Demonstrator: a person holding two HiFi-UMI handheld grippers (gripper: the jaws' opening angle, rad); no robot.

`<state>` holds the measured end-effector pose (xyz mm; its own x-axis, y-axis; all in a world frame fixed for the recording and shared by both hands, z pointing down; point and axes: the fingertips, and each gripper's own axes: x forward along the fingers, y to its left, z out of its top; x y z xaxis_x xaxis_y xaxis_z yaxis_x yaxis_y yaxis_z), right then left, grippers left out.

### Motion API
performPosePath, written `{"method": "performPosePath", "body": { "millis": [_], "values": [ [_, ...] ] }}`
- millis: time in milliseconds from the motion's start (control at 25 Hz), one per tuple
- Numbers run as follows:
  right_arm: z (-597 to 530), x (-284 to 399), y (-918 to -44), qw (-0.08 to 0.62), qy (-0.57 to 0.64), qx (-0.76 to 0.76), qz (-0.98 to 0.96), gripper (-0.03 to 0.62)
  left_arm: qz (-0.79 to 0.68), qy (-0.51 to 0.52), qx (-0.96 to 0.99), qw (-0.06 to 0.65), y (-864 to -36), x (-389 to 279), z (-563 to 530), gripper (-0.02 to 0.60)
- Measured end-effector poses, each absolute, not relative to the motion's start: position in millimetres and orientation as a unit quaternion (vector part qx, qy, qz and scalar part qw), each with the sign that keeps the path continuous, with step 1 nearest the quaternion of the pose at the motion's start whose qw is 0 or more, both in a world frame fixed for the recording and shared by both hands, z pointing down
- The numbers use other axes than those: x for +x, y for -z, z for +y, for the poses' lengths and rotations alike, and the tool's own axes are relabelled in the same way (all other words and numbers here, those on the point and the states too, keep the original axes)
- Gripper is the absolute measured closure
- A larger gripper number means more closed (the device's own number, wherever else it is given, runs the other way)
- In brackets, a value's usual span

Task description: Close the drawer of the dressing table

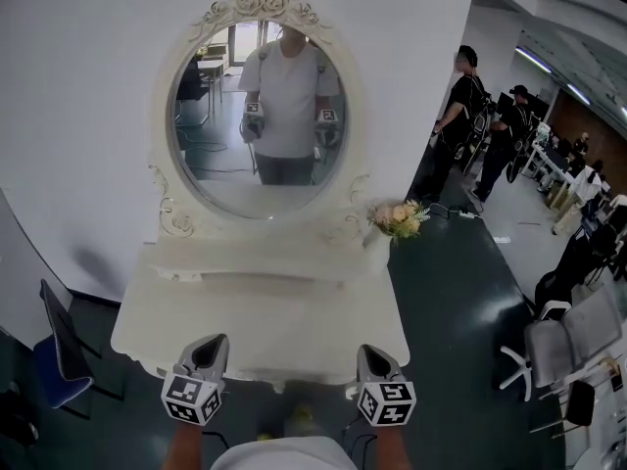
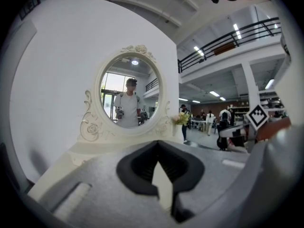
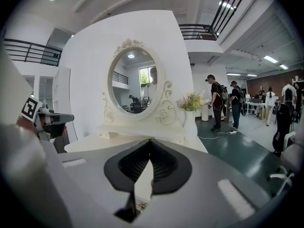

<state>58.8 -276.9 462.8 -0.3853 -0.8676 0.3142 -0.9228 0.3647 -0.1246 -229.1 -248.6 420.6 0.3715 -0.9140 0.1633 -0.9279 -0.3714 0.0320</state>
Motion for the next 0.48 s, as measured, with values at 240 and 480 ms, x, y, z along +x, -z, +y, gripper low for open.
{"method": "performPosePath", "body": {
  "millis": [240,480],
  "values": [
    [-274,54,-457,0.103,-0.133,0.541,-0.824,0.591,-0.570,-0.058,0.818,0.057,-417,-240,-241,0.583],
    [-267,55,-456,0.106,-0.131,0.536,-0.827,0.591,-0.566,-0.055,0.821,0.056,-416,-235,-235,0.583]
  ]
}}
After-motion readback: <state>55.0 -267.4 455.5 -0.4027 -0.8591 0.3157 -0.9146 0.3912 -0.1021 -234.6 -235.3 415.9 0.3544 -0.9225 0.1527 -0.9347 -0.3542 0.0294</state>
